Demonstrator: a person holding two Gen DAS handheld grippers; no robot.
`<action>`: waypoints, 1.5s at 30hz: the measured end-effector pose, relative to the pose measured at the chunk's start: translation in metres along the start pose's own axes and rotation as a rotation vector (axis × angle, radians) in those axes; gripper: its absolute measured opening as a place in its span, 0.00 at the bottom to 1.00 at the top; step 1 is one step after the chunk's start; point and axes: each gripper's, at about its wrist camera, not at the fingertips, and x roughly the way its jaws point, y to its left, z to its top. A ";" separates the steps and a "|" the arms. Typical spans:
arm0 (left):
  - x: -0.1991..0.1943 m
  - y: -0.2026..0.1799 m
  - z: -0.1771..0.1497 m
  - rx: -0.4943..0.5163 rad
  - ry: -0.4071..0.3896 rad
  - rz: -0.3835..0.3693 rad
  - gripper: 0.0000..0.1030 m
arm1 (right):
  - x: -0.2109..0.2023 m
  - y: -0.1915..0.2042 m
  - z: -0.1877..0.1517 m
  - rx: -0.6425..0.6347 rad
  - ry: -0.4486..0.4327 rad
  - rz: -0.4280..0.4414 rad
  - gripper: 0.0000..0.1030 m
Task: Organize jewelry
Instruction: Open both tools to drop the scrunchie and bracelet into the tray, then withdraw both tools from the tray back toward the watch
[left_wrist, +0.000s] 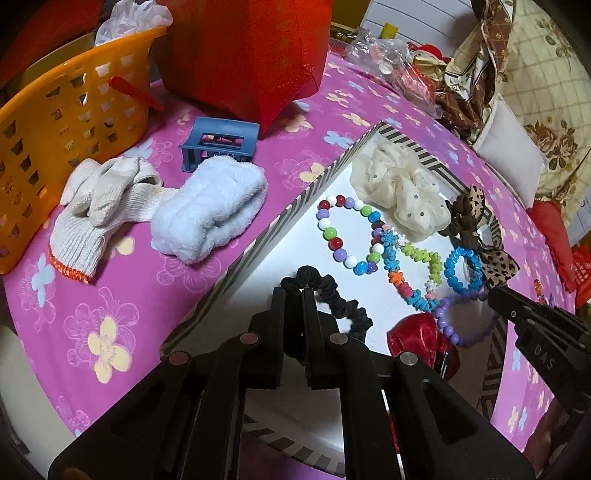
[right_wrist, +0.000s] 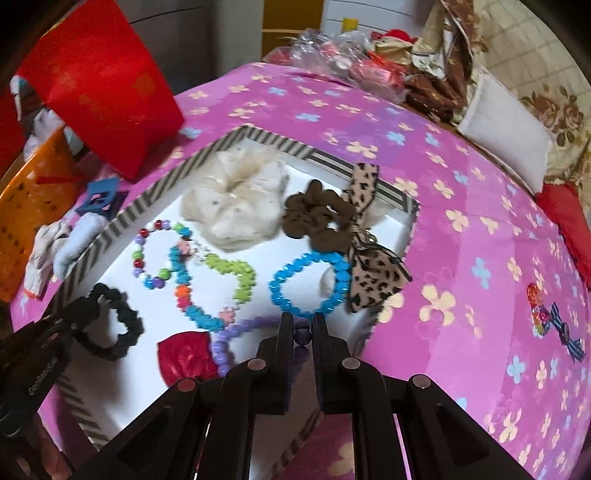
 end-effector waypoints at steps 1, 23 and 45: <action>-0.001 0.000 0.000 0.000 -0.001 -0.001 0.06 | 0.001 -0.003 0.000 0.017 0.010 0.017 0.08; -0.027 -0.025 -0.005 0.057 -0.112 -0.034 0.42 | -0.076 -0.055 -0.131 0.120 -0.061 -0.027 0.39; -0.137 -0.188 -0.134 0.444 -0.064 -0.214 0.51 | -0.166 -0.182 -0.280 0.375 -0.108 -0.153 0.40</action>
